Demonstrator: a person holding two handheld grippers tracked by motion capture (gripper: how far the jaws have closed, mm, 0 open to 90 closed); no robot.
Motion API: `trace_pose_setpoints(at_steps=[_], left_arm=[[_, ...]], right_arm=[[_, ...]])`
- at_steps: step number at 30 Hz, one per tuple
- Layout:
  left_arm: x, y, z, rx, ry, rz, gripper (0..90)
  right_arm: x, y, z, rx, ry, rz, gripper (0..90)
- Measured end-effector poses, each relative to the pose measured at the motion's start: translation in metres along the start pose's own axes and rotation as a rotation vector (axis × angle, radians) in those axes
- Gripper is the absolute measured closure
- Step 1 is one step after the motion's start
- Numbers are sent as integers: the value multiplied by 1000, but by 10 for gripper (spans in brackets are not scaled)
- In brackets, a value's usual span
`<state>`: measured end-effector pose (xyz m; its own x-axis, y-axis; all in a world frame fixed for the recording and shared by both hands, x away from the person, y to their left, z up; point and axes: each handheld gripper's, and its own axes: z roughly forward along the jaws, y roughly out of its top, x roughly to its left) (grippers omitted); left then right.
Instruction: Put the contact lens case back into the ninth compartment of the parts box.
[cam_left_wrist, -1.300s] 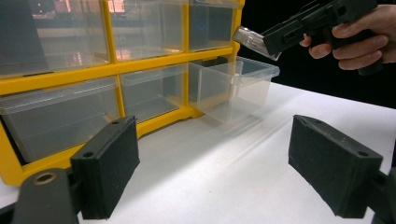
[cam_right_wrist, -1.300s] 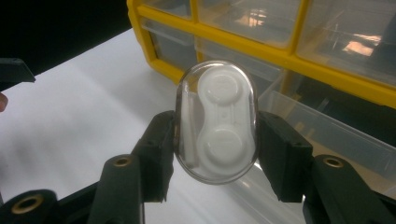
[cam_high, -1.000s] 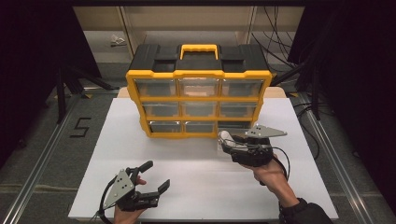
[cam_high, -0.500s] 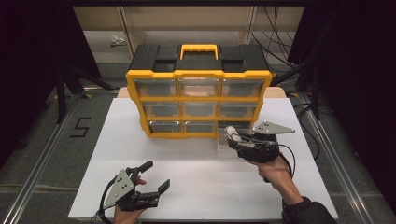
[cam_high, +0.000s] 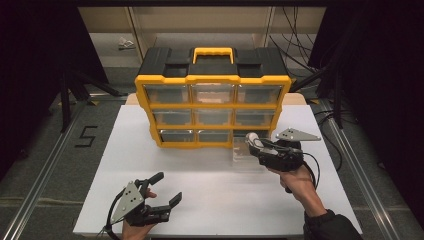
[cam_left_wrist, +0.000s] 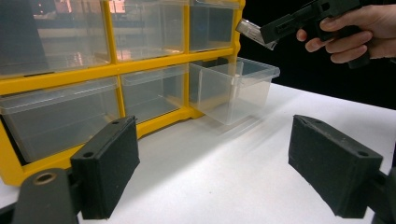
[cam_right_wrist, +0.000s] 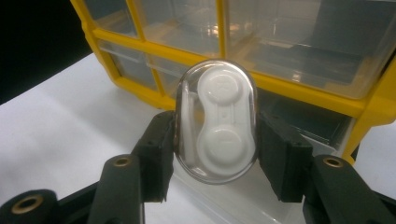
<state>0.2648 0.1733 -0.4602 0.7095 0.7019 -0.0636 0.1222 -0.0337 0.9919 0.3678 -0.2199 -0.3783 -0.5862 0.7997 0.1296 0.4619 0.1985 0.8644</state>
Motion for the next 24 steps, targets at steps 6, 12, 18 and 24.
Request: trace_pose_setpoints(at_steps=[6,12,18,24], left_arm=[[0,0,0,-1,-1,-1,158],[0,0,0,-1,0,-1,158],[0,0,0,0,-1,0,158],[0,0,0,1,-1,0,158]], right_arm=[[-5,-2,2,0,-11,12,497],[-10,-5,4,5,-27,24,497],[-13,-7,7,8,-38,33,497],[-15,-9,10,13,-39,42,497]])
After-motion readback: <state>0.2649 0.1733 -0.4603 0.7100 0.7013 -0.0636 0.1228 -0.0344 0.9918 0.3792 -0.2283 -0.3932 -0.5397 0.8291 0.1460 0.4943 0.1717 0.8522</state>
